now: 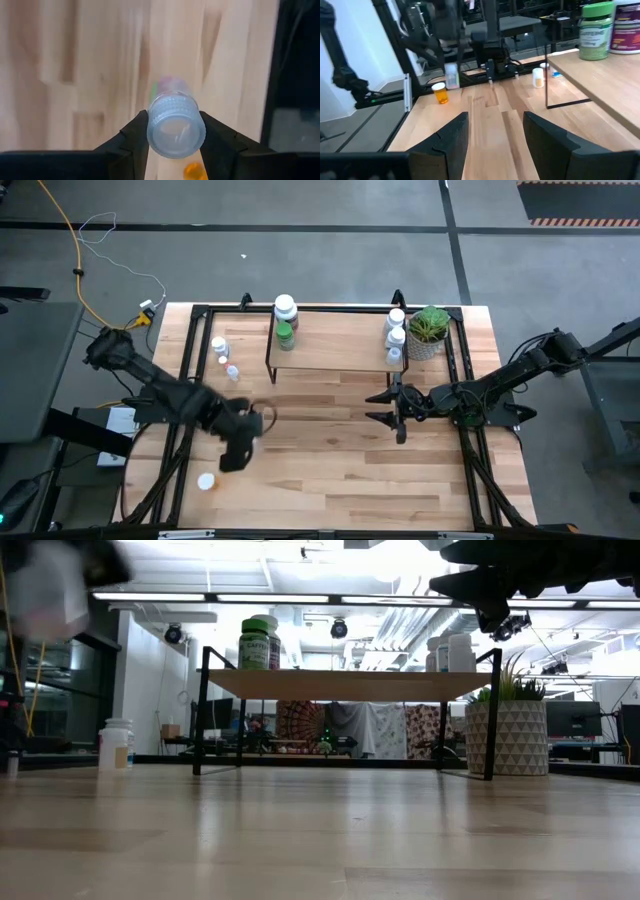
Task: Pick and place medicine bottles onto shelf by color
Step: Put the transparent pill bottle on the shelf
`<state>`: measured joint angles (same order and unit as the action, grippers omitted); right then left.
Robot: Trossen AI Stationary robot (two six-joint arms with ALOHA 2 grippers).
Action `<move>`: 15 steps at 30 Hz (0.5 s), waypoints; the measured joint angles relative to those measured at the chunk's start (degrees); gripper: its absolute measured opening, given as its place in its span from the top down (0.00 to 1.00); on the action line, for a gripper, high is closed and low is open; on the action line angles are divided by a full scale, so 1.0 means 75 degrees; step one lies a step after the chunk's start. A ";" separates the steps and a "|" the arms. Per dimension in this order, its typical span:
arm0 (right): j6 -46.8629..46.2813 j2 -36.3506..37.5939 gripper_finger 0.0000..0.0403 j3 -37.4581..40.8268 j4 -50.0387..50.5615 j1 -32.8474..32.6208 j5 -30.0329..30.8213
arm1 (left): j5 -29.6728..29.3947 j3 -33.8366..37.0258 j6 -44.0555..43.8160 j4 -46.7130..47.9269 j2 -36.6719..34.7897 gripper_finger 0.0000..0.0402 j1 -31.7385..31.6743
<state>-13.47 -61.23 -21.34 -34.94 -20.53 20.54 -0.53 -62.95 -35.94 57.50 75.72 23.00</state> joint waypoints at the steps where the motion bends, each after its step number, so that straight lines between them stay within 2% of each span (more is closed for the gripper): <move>1: 0.0000 0.0000 0.56 0.0000 0.0000 0.0000 0.0061 | -0.0012 -0.0279 0.0150 0.0115 0.0000 0.68 -0.0234; 7: 0.0000 0.0000 0.56 0.0000 0.0000 0.0003 0.0121 | -0.0330 -0.1996 0.1048 0.1212 0.0271 0.68 -0.1688; 15: 0.0003 0.0000 0.56 0.0000 0.0012 0.0003 0.0121 | -0.1059 -0.4400 0.1919 0.2804 0.1804 0.68 -0.3405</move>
<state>-13.45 -61.23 -21.34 -34.85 -20.51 21.45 -8.47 -95.95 -21.55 78.53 89.25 -2.54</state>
